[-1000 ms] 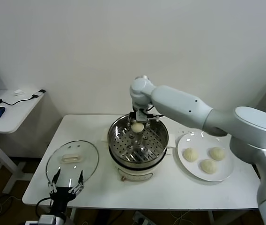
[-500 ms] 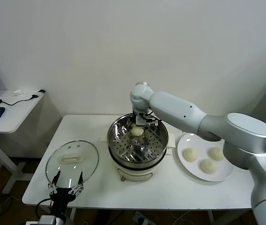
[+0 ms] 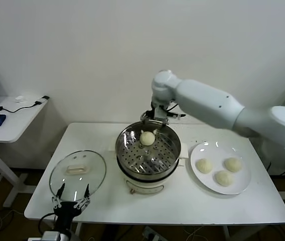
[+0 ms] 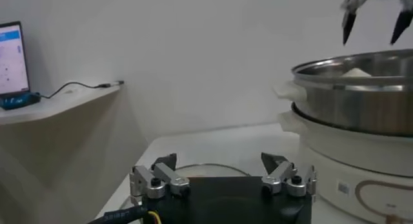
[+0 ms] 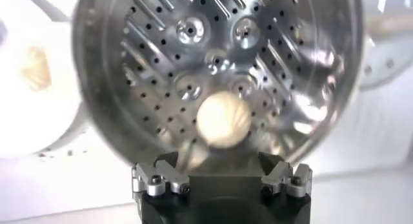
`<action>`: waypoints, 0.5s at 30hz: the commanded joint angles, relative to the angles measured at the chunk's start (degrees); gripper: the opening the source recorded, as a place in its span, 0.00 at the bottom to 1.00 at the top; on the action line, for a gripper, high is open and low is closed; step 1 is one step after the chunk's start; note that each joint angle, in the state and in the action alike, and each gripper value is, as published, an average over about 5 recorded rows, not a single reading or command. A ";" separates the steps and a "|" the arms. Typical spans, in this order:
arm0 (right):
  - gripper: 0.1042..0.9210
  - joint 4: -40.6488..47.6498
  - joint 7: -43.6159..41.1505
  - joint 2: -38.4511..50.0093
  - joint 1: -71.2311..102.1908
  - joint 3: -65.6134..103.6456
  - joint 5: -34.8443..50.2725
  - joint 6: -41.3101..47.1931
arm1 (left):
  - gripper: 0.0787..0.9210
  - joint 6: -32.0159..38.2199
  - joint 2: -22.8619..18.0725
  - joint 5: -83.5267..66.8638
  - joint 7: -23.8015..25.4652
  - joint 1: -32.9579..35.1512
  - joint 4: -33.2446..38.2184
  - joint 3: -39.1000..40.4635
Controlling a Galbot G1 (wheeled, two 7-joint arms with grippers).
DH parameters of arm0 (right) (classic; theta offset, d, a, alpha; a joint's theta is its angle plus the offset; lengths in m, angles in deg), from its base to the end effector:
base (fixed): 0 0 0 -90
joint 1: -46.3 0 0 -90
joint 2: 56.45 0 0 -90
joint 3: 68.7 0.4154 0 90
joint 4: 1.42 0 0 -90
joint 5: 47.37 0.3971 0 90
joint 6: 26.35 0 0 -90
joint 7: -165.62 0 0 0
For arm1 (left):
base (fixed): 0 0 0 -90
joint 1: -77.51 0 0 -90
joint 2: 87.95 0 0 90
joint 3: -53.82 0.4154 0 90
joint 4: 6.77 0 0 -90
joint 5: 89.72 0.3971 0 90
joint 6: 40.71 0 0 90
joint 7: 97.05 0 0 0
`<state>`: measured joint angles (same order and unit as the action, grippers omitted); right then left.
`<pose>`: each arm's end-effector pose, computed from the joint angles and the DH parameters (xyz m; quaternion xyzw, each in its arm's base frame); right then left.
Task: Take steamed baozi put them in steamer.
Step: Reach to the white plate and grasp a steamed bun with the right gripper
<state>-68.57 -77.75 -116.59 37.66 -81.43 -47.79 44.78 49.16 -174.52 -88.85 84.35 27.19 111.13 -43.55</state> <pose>0.6762 0.0260 0.0212 0.5853 -0.2898 0.7504 0.1017 0.1233 0.0587 -0.3965 0.0240 -0.9922 -0.0668 0.1027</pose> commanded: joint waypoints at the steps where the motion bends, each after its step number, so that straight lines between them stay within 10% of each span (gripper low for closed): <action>1: 0.88 -6.89 2.90 14.64 -13.30 -15.00 27.93 24.54 | 0.88 -0.12 0.04 0.04 0.07 -0.21 0.24 0.16; 15: 0.88 -3.17 0.34 25.71 14.98 -0.07 19.38 32.87 | 0.88 0.24 -0.15 -0.21 0.05 0.31 0.22 0.38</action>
<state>-71.89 -77.08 -97.73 43.23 -85.24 -29.96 69.56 49.28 -174.66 -88.91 84.40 27.17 111.30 -43.01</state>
